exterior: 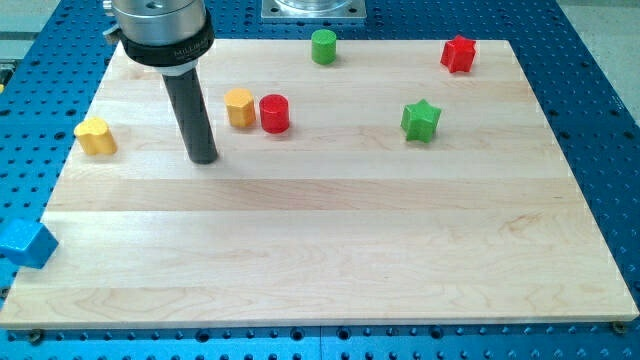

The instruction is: Point your hand at the bottom left corner

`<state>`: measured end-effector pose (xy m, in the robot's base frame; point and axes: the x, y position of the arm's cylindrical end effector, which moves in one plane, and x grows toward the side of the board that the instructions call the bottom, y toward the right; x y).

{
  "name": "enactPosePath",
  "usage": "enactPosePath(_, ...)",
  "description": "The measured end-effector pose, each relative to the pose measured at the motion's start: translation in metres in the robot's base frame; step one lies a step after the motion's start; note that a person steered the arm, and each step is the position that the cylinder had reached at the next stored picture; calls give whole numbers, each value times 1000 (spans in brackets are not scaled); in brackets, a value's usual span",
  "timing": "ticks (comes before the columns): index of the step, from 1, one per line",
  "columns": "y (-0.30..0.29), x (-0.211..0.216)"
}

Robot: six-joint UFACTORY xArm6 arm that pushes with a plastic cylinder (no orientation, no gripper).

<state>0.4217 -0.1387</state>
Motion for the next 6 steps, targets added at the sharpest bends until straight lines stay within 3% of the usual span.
enactPosePath(1, 3, 9)
enactPosePath(3, 69, 5)
enactPosePath(4, 66, 97)
enactPosePath(5, 10, 188)
enactPosePath(6, -8, 197)
